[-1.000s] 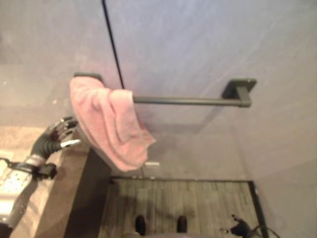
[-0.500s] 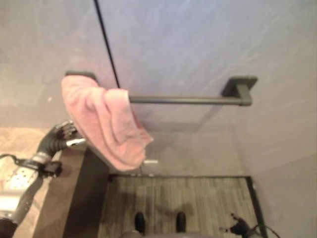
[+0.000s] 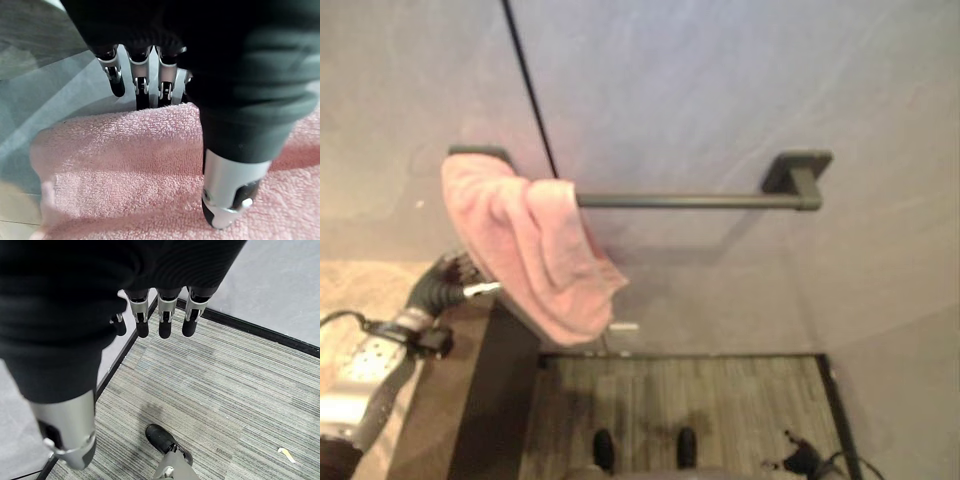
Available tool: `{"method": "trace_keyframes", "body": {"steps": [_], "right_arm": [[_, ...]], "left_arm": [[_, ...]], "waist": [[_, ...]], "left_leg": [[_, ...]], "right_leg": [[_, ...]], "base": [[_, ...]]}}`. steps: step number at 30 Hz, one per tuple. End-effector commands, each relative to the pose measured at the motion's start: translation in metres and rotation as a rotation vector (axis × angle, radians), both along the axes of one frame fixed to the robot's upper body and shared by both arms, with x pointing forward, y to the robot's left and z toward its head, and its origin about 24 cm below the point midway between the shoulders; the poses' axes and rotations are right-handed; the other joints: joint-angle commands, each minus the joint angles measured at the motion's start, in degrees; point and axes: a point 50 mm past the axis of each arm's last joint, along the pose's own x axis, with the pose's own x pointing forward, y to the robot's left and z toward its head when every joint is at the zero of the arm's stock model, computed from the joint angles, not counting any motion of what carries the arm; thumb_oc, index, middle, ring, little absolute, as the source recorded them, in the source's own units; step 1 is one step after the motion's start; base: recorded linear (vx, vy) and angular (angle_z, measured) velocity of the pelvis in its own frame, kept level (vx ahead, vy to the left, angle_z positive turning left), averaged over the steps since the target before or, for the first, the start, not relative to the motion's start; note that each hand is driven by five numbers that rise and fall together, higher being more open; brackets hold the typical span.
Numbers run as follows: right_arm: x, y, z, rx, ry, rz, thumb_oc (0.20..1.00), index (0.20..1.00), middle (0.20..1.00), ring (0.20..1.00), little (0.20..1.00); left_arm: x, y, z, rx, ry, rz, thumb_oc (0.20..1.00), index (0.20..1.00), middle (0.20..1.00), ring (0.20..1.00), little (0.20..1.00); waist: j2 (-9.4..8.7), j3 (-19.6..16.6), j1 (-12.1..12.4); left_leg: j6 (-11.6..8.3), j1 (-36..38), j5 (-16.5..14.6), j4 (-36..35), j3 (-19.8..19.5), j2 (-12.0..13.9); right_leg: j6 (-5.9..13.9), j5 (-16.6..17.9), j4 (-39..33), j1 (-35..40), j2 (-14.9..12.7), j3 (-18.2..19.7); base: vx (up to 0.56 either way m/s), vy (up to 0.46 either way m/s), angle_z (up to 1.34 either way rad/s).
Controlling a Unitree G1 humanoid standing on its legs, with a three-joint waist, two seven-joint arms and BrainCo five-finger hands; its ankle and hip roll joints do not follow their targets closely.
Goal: Put brush and paste in cup on sink, flatten towel.
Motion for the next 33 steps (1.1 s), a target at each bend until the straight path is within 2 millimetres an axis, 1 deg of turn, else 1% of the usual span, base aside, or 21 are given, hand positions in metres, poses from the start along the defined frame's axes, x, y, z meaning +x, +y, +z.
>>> {"method": "trace_keyframes", "body": {"steps": [1, 2, 3, 5, 8, 12, 13, 15, 16, 19, 20, 21, 22, 23, 24, 25, 26, 29, 31, 32, 33], "right_arm": [[0.008, -0.016, 0.009, -0.073, -0.021, 0.057, 1.0, 1.0, 1.0, 1.0, 1.0], [0.007, -0.017, 0.009, -0.075, -0.017, 0.057, 1.0, 1.0, 1.0, 1.0, 1.0], [0.007, -0.017, 0.009, -0.077, -0.017, 0.056, 1.0, 1.0, 1.0, 1.0, 1.0], [0.007, -0.016, 0.009, -0.075, -0.017, 0.055, 1.0, 1.0, 1.0, 1.0, 1.0], [0.006, -0.017, 0.009, -0.076, -0.012, 0.057, 1.0, 1.0, 1.0, 1.0, 1.0], [0.014, -0.015, 0.012, -0.069, -0.047, 0.078, 1.0, 1.0, 1.0, 1.0, 1.0], [0.027, -0.01, 0.019, -0.038, -0.119, 0.101, 1.0, 1.0, 1.0, 1.0, 1.0], [0.045, -0.002, 0.029, 0.002, -0.21, 0.135, 1.0, 1.0, 1.0, 1.0, 1.0], [0.06, 0.006, 0.038, 0.034, -0.273, 0.171, 1.0, 1.0, 1.0, 1.0, 1.0], [0.088, 0.026, 0.058, 0.114, -0.396, 0.26, 1.0, 1.0, 1.0, 1.0, 1.0], [0.088, 0.026, 0.058, 0.114, -0.396, 0.26, 1.0, 1.0, 1.0, 1.0, 1.0], [0.103, 0.039, 0.07, 0.169, -0.467, 0.299, 1.0, 1.0, 1.0, 1.0, 1.0], [0.103, 0.039, 0.07, 0.169, -0.467, 0.299, 1.0, 1.0, 1.0, 1.0, 1.0], [0.113, 0.048, 0.079, 0.196, -0.505, 0.344, 1.0, 1.0, 1.0, 1.0, 1.0], [0.132, 0.064, 0.096, 0.256, -0.583, 0.392, 1.0, 1.0, 1.0, 1.0, 1.0], [0.132, 0.064, 0.096, 0.256, -0.583, 0.392, 1.0, 1.0, 1.0, 1.0, 1.0], [0.148, 0.084, 0.112, 0.311, -0.64, 0.464, 1.0, 1.0, 1.0, 1.0, 1.0], [0.166, 0.111, 0.136, 0.39, -0.718, 0.56, 1.0, 1.0, 1.0, 1.0, 1.0], [0.173, 0.124, 0.149, 0.438, -0.763, 0.596, 1.0, 1.0, 1.0, 1.0, 1.0], [0.173, 0.124, 0.149, 0.438, -0.763, 0.596, 1.0, 1.0, 1.0, 1.0, 1.0], [0.18, 0.14, 0.161, 0.493, -0.799, 0.631, 1.0, 1.0, 1.0, 1.0, 1.0]], "left_arm": [[0.022, -0.015, 0.034, -0.018, -0.196, -0.056, 0.529, 0.529, 0.529, 0.529, 0.529], [0.023, -0.016, 0.034, -0.017, -0.197, -0.058, 0.47, 0.47, 0.47, 0.47, 0.47], [0.023, -0.016, 0.035, -0.017, -0.199, -0.058, 0.454, 0.454, 0.454, 0.454, 0.454], [0.024, -0.016, 0.036, -0.015, -0.202, -0.054, 0.492, 0.492, 0.492, 0.492, 0.492], [0.023, -0.018, 0.035, -0.018, -0.202, -0.061, 0.467, 0.467, 0.467, 0.467, 0.467], [0.023, -0.018, 0.034, -0.02, -0.198, -0.065, 0.379, 0.379, 0.379, 0.379, 0.379], [0.023, -0.019, 0.033, -0.028, -0.195, -0.073, 0.338, 0.338, 0.338, 0.338, 0.338], [0.022, -0.017, 0.032, -0.025, -0.187, -0.073, 0.31, 0.31, 0.31, 0.31, 0.31], [0.023, -0.018, 0.03, -0.019, -0.178, -0.08, 0.272, 0.272, 0.272, 0.272, 0.272], [0.023, -0.019, 0.027, -0.017, -0.166, -0.079, 0.235, 0.235, 0.235, 0.235, 0.235], [0.023, -0.019, 0.027, -0.017, -0.166, -0.079, 0.228, 0.228, 0.228, 0.228, 0.228], [0.023, -0.019, 0.025, -0.016, -0.156, -0.08, 0.206, 0.206, 0.206, 0.206, 0.206], [0.023, -0.019, 0.025, -0.016, -0.156, -0.08, 0.2, 0.2, 0.2, 0.2, 0.2], [0.024, -0.02, 0.024, -0.013, -0.148, -0.081, 0.2, 0.2, 0.2, 0.2, 0.2], [0.026, -0.022, 0.022, -0.016, -0.141, -0.086, 0.2, 0.2, 0.2, 0.2, 0.2], [0.026, -0.022, 0.022, -0.016, -0.141, -0.086, 0.2, 0.2, 0.2, 0.2, 0.2], [0.029, -0.026, 0.021, -0.018, -0.139, -0.094, 0.2, 0.2, 0.2, 0.2, 0.2], [0.032, -0.028, 0.022, -0.02, -0.14, -0.094, 0.2, 0.2, 0.2, 0.2, 0.2], [0.033, -0.03, 0.021, -0.024, -0.139, -0.095, 0.2, 0.2, 0.2, 0.2, 0.2], [0.033, -0.03, 0.021, -0.024, -0.139, -0.095, 0.2, 0.2, 0.2, 0.2, 0.2], [0.035, -0.032, 0.02, -0.02, -0.135, -0.096, 0.2, 0.2, 0.2, 0.2, 0.2]], "waist": [[0.92, -1.6, -2.3], [0.96, -1.6, -2.3], [0.98, -1.6, -2.3], [0.99, -1.5, -2.3], [0.99, -1.6, -2.3], [1.03, -1.5, -2.3], [1.02, -1.5, -2.4], [1.05, -1.4, -2.5], [1.06, -1.3, -2.4], [0.95, -1.3, -2.4], [0.96, -1.3, -2.4], [0.84, -1.4, -2.2], [0.84, -1.3, -2.2], [0.8, -1.4, -2.1], [0.68, -1.4, -1.8], [0.67, -1.4, -1.8], [0.56, -1.6, -1.6], [0.19, -1.7, -1.0], [-0.03, -1.8, -0.8], [-0.03, -1.8, -0.8], [-0.27, -1.8, -0.4]], "left_leg": [[0.78, 0.6, -4.6, 0.8, -1.7, 0.8], [0.77, 0.6, -4.6, 0.8, -1.7, 0.8], [0.77, 0.6, -4.5, 0.8, -1.7, 0.8], [0.72, 0.4, -4.4, 0.8, -1.7, 0.8], [0.69, 0.2, -4.4, 0.8, -1.8, 0.7], [0.66, 0.3, -4.4, 0.8, -1.9, 0.7], [0.64, 0.4, -4.4, 0.8, -2.0, 0.7], [0.59, 0.8, -4.4, 0.8, -2.0, 0.8], [0.57, 1.2, -4.5, 0.8, -2.1, 0.9], [0.49, 1.9, -4.5, 0.8, -2.3, 1.0], [0.48, 1.9, -4.6, 0.8, -2.3, 1.0], [0.45, 2.3, -4.6, 0.8, -2.5, 1.1], [0.45, 2.3, -4.6, 0.8, -2.5, 1.1], [0.44, 2.4, -4.7, 0.8, -2.5, 1.1], [0.43, 3.0, -4.7, 0.8, -2.6, 1.2], [0.44, 2.9, -4.7, 0.8, -2.6, 1.2], [0.46, 3.0, -4.7, 0.8, -2.8, 1.2], [0.49, 3.2, -4.6, 0.8, -2.9, 1.2], [0.54, 3.3, -4.6, 0.8, -3.1, 1.2], [0.54, 3.3, -4.6, 0.8, -3.1, 1.2], [0.59, 3.3, -4.6, 0.8, -3.1, 1.3]], "right_leg": [[4.69, 1.2, 0.3, 0.0, -3.4, -3.1], [4.69, 1.2, 0.3, 0.0, -3.4, -3.2], [4.68, 1.2, 0.3, -0.1, -3.4, -3.2], [4.65, 1.2, 0.3, -0.1, -3.4, -3.2], [4.65, 1.2, 0.3, -0.2, -3.4, -3.3], [4.63, 1.1, 0.3, -0.1, -3.4, -3.4], [4.64, 1.0, 0.3, 0.2, -3.4, -3.6], [4.55, 0.8, 0.3, 0.7, -3.4, -3.7], [4.49, 0.7, 0.3, 1.2, -3.4, -3.8], [4.28, 0.4, 0.3, 2.1, -3.3, -4.1], [4.28, 0.4, 0.3, 2.1, -3.3, -4.1], [4.14, 0.1, 0.3, 2.7, -3.3, -4.3], [4.14, 0.1, 0.3, 2.7, -3.3, -4.3], [4.05, 0.0, 0.3, 2.9, -3.3, -4.3], [3.97, -0.2, 0.3, 3.7, -3.2, -4.7], [3.96, -0.2, 0.3, 3.6, -3.2, -4.7], [3.81, -0.3, 0.3, 3.9, -3.3, -4.8], [3.64, -0.4, 0.3, 4.3, -3.2, -5.1], [3.55, -0.5, 0.3, 4.4, -3.3, -5.2], [3.55, -0.5, 0.3, 4.4, -3.3, -5.2], [3.44, -0.5, 0.3, 4.5, -3.3, -5.3]], "base": [[0.0, 0.0, 0.0], [0.0, 0.0, 0.0], [0.0, 0.0, 0.0], [0.0, 0.0, 0.0], [0.0, 0.0, 0.0], [0.0, 0.0, 0.0], [0.0, 0.0, 0.0], [0.0, 0.0, 0.0], [0.0, 0.0, 0.0], [0.0, 0.0, 0.0], [0.0, 0.0, 0.0], [0.0, 0.0, 0.0], [0.0, -0.004, 0.05], [-0.01, -0.001, 0.04], [-0.01, 0.0, 0.06], [-0.02, 0.01, 0.07], [-0.02, 0.013, 0.07], [-0.03, 0.014, 0.05], [-0.03, 0.012, 0.07], [-0.03, 0.021, 0.07], [-0.04, 0.025, 0.02]]}}
